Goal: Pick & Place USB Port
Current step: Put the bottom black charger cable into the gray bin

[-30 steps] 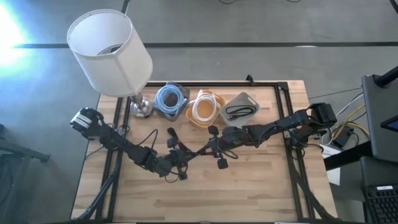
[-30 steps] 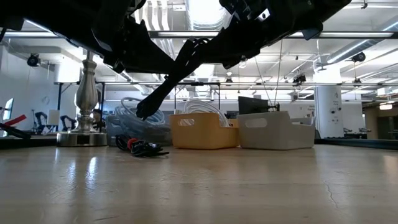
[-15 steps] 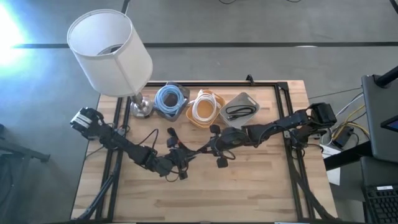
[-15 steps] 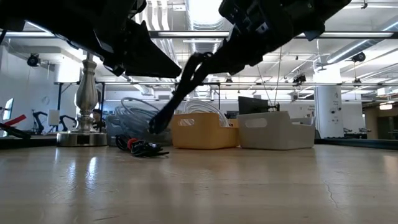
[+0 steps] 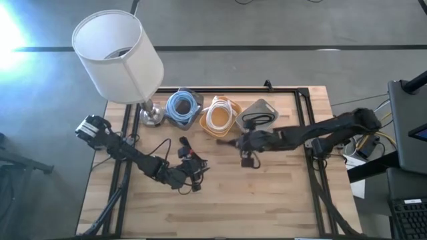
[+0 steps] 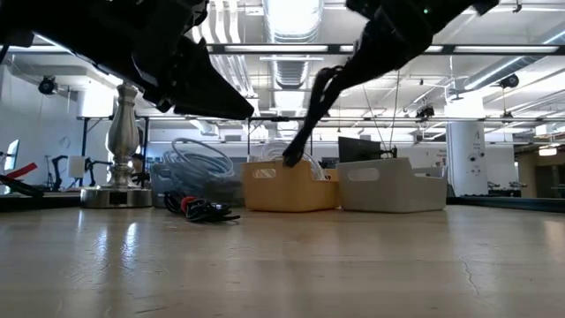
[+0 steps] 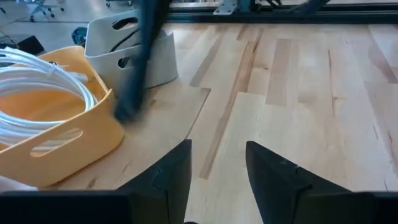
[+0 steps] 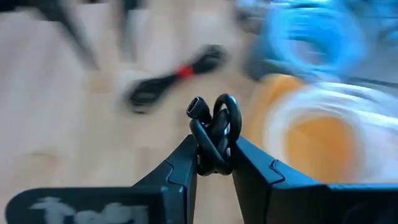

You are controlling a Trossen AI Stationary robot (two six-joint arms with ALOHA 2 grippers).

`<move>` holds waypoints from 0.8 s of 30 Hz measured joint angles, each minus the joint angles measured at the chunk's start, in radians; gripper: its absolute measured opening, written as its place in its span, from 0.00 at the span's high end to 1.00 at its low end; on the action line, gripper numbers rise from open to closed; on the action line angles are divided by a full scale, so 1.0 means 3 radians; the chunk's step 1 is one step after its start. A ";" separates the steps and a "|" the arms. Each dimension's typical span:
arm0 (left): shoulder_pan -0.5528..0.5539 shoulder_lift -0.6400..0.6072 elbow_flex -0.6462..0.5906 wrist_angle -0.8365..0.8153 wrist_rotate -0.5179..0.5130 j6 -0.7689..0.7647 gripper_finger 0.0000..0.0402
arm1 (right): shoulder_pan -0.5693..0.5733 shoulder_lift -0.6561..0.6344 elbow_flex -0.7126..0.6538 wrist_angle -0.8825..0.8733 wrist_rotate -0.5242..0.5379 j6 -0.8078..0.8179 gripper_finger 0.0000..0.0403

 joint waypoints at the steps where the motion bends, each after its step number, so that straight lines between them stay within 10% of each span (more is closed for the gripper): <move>1: 0.0000 0.0000 0.0000 -0.0011 -0.0001 -0.0027 0.61 | -0.0001 -0.0105 0.0000 -0.0120 0.0192 -0.0002 0.81; 6: 0.0003 0.0000 0.0000 -0.0045 -0.0001 -0.0071 0.61 | -0.0041 -0.0590 -0.0014 -0.0652 0.0986 -0.0001 0.81; 11: 0.0018 0.0001 0.0000 -0.0050 -0.0001 -0.0078 0.61 | -0.0287 -0.0945 -0.0161 -0.0815 0.0998 0.0010 0.79; 24: 0.0022 0.0001 -0.0001 -0.0090 -0.0001 -0.0108 0.61 | -0.1231 -0.1018 -0.0683 -0.0814 -0.0236 0.0555 0.81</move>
